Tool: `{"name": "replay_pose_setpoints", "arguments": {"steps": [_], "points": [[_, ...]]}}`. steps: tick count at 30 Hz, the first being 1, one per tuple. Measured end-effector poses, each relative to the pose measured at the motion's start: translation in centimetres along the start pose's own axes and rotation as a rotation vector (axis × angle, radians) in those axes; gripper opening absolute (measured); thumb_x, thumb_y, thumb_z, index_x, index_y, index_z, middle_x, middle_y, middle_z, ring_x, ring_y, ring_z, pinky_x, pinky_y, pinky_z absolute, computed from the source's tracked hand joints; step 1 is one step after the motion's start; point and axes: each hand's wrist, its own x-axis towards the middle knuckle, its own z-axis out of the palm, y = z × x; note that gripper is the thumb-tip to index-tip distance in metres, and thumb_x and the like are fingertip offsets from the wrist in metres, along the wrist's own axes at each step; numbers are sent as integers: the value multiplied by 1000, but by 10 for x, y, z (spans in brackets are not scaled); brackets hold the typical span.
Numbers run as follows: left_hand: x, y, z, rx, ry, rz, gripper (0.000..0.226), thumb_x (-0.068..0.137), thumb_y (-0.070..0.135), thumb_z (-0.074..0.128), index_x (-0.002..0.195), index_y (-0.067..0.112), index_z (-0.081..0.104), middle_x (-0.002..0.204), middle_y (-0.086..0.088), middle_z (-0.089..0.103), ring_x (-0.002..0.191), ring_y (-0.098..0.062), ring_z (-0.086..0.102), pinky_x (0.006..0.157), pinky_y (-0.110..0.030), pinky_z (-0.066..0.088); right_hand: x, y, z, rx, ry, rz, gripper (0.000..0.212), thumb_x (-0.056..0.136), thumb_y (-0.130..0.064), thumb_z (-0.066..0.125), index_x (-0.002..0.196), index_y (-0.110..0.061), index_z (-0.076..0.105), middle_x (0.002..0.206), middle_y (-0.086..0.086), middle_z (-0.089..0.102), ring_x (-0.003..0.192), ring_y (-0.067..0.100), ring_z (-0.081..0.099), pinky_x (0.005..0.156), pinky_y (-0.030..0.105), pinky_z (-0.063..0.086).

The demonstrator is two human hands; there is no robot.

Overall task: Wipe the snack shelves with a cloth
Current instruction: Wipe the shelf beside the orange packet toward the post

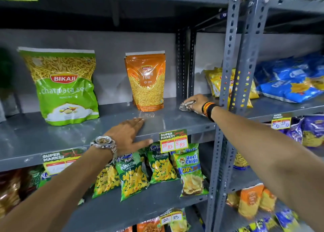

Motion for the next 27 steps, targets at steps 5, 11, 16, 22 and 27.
{"name": "replay_pose_setpoints", "arguments": {"steps": [5,11,16,22,27], "points": [[-11,-9,5,0,17,1,99,91,80,29,162,13,15,169,-6,18,152,-22,26,122,-36,21,-6,11,15,-68,38,23,44,89,5,46,112,-21,73,118,7,71,110,25,64,93,23,49],[-12,-11,7,-11,49,13,99,91,80,30,160,10,20,167,-10,25,150,-26,32,120,-39,27,-69,-23,21,10,-280,-245,41,94,-1,51,119,-28,69,123,3,69,105,19,66,89,27,54],[-12,-10,7,-22,39,-8,100,90,81,30,160,11,20,167,-11,25,149,-28,33,120,-41,28,-39,-6,-2,63,32,-69,37,90,5,52,111,-18,72,117,8,71,96,18,64,80,21,50],[-12,-9,8,-9,35,-8,99,90,80,29,161,11,19,168,-10,23,150,-28,31,121,-41,25,-47,-14,17,-38,-29,3,40,92,4,47,115,-17,71,116,5,69,103,19,63,81,20,47],[-13,-11,8,7,32,-3,103,89,85,24,160,10,20,166,-12,26,148,-29,35,120,-42,30,-98,-56,38,1,-313,-213,40,94,-4,54,118,-32,69,108,-9,70,72,7,60,66,22,48]]}}
